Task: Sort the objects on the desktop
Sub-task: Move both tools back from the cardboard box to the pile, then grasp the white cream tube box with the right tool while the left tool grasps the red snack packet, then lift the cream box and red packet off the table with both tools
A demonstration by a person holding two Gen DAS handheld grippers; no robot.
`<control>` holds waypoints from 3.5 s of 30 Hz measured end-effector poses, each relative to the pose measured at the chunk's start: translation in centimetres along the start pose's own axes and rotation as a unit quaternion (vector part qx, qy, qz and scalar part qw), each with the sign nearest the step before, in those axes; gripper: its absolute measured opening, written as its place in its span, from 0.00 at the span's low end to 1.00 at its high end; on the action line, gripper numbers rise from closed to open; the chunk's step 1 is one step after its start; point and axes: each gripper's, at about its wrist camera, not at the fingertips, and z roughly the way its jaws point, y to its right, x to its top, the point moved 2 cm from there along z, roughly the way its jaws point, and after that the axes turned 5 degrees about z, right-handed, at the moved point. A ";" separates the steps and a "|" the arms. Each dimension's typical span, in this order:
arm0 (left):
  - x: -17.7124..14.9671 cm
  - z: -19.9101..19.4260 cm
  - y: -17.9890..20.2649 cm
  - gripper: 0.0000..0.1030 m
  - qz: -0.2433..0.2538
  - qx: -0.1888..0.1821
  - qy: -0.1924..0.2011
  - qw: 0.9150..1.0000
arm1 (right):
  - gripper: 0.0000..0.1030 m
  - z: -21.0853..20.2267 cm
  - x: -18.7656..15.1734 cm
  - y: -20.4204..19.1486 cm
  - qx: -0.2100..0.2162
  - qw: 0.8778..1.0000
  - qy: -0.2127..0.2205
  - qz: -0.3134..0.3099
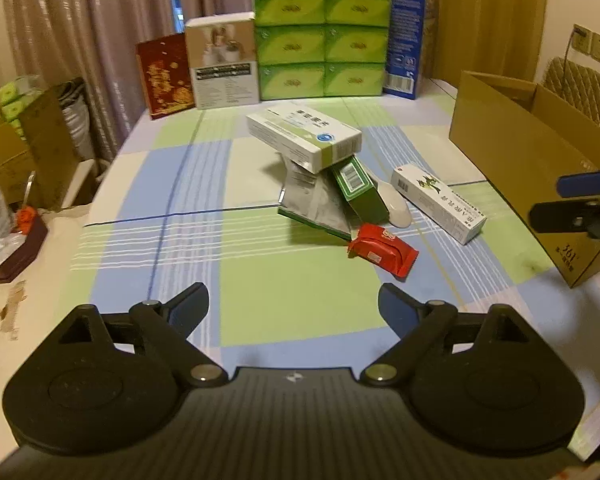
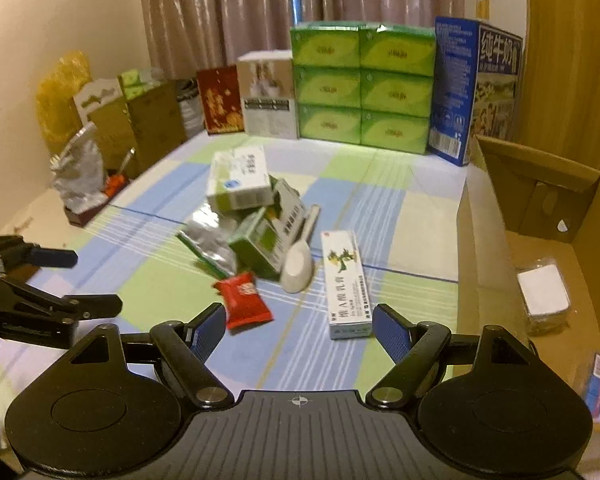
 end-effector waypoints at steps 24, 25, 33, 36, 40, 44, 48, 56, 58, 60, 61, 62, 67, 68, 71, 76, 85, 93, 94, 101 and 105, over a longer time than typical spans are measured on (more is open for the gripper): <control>2.8 10.5 3.6 0.73 0.129 -0.155 0.009 0.979 | 0.55 11.3 1.1 3.1 -0.032 0.996 -0.079 -0.022; 2.9 10.7 3.7 0.73 0.132 -0.159 0.010 0.978 | 0.52 11.3 1.1 3.2 -0.033 0.996 -0.081 -0.021; 3.1 12.7 5.0 0.73 0.155 -0.170 0.003 0.973 | 0.35 11.3 0.9 3.5 -0.040 0.995 -0.087 -0.011; 3.3 13.0 5.2 0.72 0.156 -0.171 0.000 0.973 | 0.34 11.1 0.8 3.4 -0.042 0.995 -0.087 -0.005; 3.3 13.4 5.6 0.57 0.157 -0.166 -0.012 0.973 | 0.34 10.6 0.6 3.2 -0.047 0.995 -0.084 -0.002; 3.2 13.4 5.6 0.49 0.139 -0.161 -0.022 0.977 | 0.34 9.4 0.1 2.9 -0.051 0.996 -0.080 -0.003; 2.6 12.3 5.6 0.44 0.111 -0.140 -0.036 0.983 | 0.34 7.2 -1.3 2.0 -0.046 0.996 -0.076 0.002; -0.4 7.8 5.4 0.42 0.041 -0.103 -0.064 0.992 | 0.34 2.8 -5.5 0.3 -0.039 0.996 -0.081 0.017; -1.4 6.4 5.5 0.42 0.027 -0.097 -0.065 0.993 | 0.35 2.6 -6.3 0.0 -0.037 0.996 -0.086 0.017; -2.2 5.5 5.6 0.42 0.023 -0.089 -0.063 0.994 | 0.37 2.7 -6.6 -0.2 -0.038 0.996 -0.086 0.009; -2.6 5.1 5.6 0.42 0.022 -0.084 -0.061 0.994 | 0.41 2.8 -6.5 -0.1 -0.039 0.996 -0.082 0.007; -2.7 4.9 5.6 0.42 0.021 -0.081 -0.059 0.995 | 0.47 2.8 -6.4 0.0 -0.041 0.996 -0.076 0.008; -3.1 4.9 5.2 0.42 0.009 -0.070 -0.050 0.996 | 0.54 3.8 -6.0 0.2 -0.037 0.997 -0.068 0.016; -3.0 5.0 5.1 0.42 0.005 -0.068 -0.049 0.996 | 0.54 4.0 -5.9 0.2 -0.037 0.997 -0.069 0.014; -2.9 5.3 5.0 0.42 -0.003 -0.067 -0.045 0.997 | 0.53 4.6 -5.9 0.1 -0.037 0.997 -0.071 0.010; -3.0 5.5 5.2 0.44 0.001 -0.060 -0.038 0.997 | 0.53 5.1 -5.8 0.0 -0.033 0.997 -0.072 0.010; -2.8 6.0 5.3 0.48 0.006 -0.052 -0.034 0.998 | 0.41 5.4 -5.7 -0.2 -0.035 0.997 -0.070 0.007; -2.7 6.1 5.4 0.44 0.014 -0.045 -0.033 0.998 | 0.35 5.5 -5.7 -0.4 -0.038 0.997 -0.071 0.002; -2.7 6.1 5.4 0.41 0.015 -0.044 -0.033 0.998 | 0.34 5.4 -5.7 -0.4 -0.036 0.997 -0.071 0.003; -2.5 5.8 5.3 0.36 0.006 -0.040 -0.033 0.999 | 0.34 4.6 -5.3 -0.7 -0.036 0.998 -0.052 0.008; -2.4 5.7 5.3 0.36 0.003 -0.041 -0.033 0.999 | 0.34 4.6 -5.3 -0.8 -0.033 0.998 -0.053 0.010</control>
